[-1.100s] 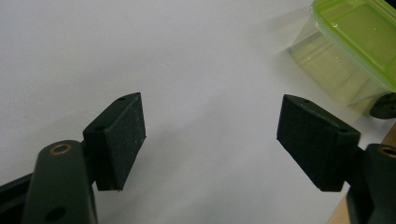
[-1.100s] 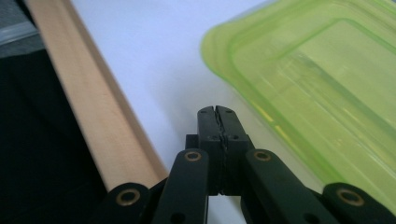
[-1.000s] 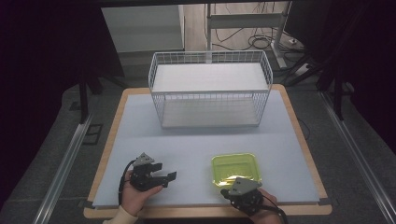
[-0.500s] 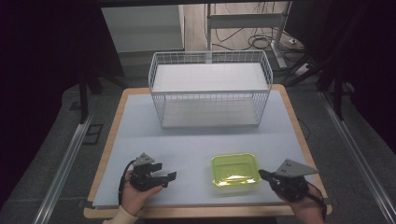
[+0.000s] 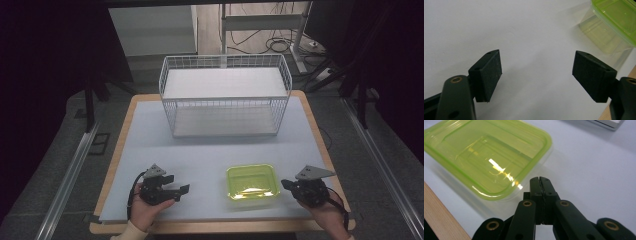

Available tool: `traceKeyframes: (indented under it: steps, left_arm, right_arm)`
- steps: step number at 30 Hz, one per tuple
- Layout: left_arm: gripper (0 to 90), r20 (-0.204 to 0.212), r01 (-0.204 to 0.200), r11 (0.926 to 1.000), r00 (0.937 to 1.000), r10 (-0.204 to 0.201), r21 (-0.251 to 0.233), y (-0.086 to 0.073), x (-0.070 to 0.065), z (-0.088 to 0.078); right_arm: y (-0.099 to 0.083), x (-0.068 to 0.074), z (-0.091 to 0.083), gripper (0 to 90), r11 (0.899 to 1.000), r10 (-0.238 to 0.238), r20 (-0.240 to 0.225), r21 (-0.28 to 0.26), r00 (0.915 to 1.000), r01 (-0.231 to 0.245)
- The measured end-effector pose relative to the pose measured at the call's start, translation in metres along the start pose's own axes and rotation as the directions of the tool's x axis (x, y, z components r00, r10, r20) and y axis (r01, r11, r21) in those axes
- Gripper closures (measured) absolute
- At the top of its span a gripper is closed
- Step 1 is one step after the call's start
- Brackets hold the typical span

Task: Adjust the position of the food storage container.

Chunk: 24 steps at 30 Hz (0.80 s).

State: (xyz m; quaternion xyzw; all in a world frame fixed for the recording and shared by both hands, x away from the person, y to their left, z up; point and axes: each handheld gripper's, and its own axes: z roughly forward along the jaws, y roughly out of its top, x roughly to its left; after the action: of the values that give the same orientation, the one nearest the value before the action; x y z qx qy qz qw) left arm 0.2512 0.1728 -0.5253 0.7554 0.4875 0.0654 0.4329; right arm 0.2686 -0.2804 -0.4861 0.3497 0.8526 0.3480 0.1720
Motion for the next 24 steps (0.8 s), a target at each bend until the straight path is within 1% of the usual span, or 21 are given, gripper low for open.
traceKeyframes:
  steps: [2,4,7,9,11,13,15,16,17,19,20,21,24]
  left_arm:
    - [23.2,0.000,0.000,1.0000,1.0000,0.000,0.001,0.000,0.000,0.000]
    - [23.2,-0.001,0.000,1.0000,1.0000,0.000,0.002,0.000,0.000,0.000]
    - [23.2,-0.002,0.001,1.0000,1.0000,-0.001,0.003,0.000,0.000,0.000]
    - [23.2,-0.003,0.001,1.0000,1.0000,-0.001,-0.001,0.001,0.000,-0.001]
    - [23.2,-0.005,0.003,1.0000,1.0000,-0.003,-0.004,0.001,0.001,-0.002]
    - [23.2,-0.005,0.005,1.0000,1.0000,-0.005,-0.007,0.001,0.001,-0.003]
    - [23.2,-0.003,0.006,1.0000,1.0000,-0.006,-0.006,0.001,0.001,-0.002]
    - [23.2,-0.003,0.006,1.0000,1.0000,-0.006,-0.006,0.001,0.001,-0.002]
    - [23.2,-0.002,0.004,1.0000,1.0000,-0.004,-0.003,0.001,0.001,-0.002]
    - [23.2,-0.002,0.003,1.0000,1.0000,-0.003,-0.003,0.001,0.001,-0.002]
    - [23.2,-0.001,0.004,1.0000,1.0000,-0.004,-0.003,0.001,0.001,-0.002]
    - [23.2,-0.001,0.004,1.0000,1.0000,-0.004,-0.003,0.001,0.001,-0.002]
    - [23.2,-0.002,0.003,1.0000,1.0000,-0.003,-0.004,0.001,0.000,-0.002]
  right_arm:
    - [0.001,0.006,0.002,90.0,1.000,-0.025,0.006,0.010,0.9997,0.025]
    - [0.003,0.010,0.002,90.0,0.999,-0.043,0.029,0.015,0.9987,0.042]
    - [0.006,0.014,0.001,90.0,0.999,-0.050,0.034,0.014,0.9982,0.050]
    - [0.008,0.018,0.002,90.0,0.998,-0.066,0.036,0.019,0.9972,0.065]
    - [0.009,0.018,0.003,90.0,0.998,-0.063,0.039,0.023,0.9972,0.062]
    - [0.010,0.014,0.003,90.0,0.999,-0.052,0.050,0.018,0.9974,0.051]
    - [0.010,0.008,0.003,90.0,0.999,-0.027,0.041,0.021,0.9988,0.026]
    - [0.010,0.008,0.003,90.0,0.999,-0.027,0.041,0.021,0.9988,0.026]
    - [0.007,0.006,0.006,90.0,0.999,-0.017,0.030,0.034,0.9994,0.016]
    - [0.006,0.007,0.007,90.0,0.999,-0.021,0.025,0.039,0.9995,0.020]
    - [0.007,0.010,0.009,90.0,0.999,-0.025,0.026,0.044,0.9993,0.024]
    - [0.007,0.010,0.009,90.0,0.999,-0.025,0.026,0.044,0.9993,0.024]
    - [0.013,0.016,0.008,90.0,0.999,-0.038,0.027,0.034,0.9989,0.037]
